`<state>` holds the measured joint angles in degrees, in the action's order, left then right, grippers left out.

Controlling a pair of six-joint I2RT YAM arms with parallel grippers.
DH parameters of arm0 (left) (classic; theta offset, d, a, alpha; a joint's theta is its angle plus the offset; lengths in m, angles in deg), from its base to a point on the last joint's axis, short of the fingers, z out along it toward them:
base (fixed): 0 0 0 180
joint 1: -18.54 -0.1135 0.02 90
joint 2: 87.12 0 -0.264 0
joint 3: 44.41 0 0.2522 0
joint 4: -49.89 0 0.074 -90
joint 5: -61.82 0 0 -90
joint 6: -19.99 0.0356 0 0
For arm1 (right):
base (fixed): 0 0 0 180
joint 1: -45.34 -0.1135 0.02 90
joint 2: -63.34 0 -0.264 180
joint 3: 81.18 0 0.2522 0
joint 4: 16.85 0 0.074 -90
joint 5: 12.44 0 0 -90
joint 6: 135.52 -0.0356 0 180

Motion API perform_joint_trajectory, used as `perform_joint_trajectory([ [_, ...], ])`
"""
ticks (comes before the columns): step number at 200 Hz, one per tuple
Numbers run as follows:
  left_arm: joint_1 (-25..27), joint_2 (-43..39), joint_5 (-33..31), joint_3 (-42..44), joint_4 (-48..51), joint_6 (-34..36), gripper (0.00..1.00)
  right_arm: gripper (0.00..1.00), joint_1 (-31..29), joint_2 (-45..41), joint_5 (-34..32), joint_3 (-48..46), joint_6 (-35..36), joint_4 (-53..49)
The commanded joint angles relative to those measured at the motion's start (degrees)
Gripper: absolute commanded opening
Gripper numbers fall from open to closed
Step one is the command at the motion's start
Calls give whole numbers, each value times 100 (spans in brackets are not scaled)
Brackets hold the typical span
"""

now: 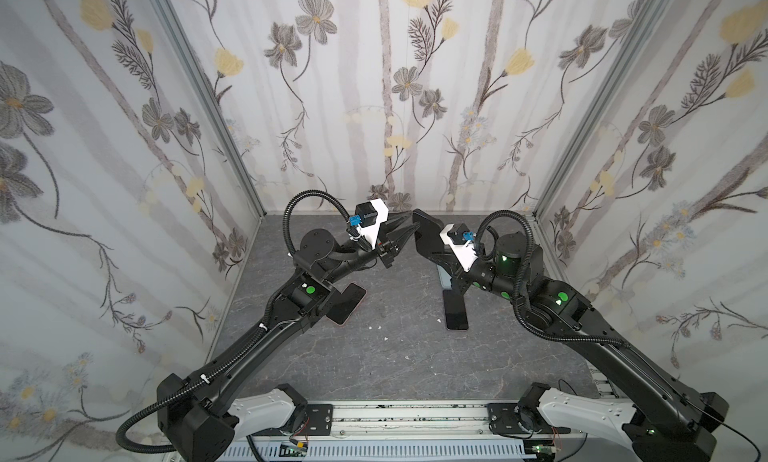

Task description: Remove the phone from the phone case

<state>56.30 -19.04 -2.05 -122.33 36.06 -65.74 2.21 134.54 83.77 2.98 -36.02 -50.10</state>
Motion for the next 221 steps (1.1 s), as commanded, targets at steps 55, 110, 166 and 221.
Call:
perform_joint_trajectory([
  [55,1,13,-3,34,-88,41,32,0,-103,-23,307,34,181,447],
  [110,-4,17,-48,27,-79,39,32,0,-138,82,554,143,305,258],
  [166,-2,31,20,25,-56,29,32,0,-204,192,721,233,403,148],
  [221,-12,57,165,7,6,-4,32,0,-230,175,862,254,456,103],
])
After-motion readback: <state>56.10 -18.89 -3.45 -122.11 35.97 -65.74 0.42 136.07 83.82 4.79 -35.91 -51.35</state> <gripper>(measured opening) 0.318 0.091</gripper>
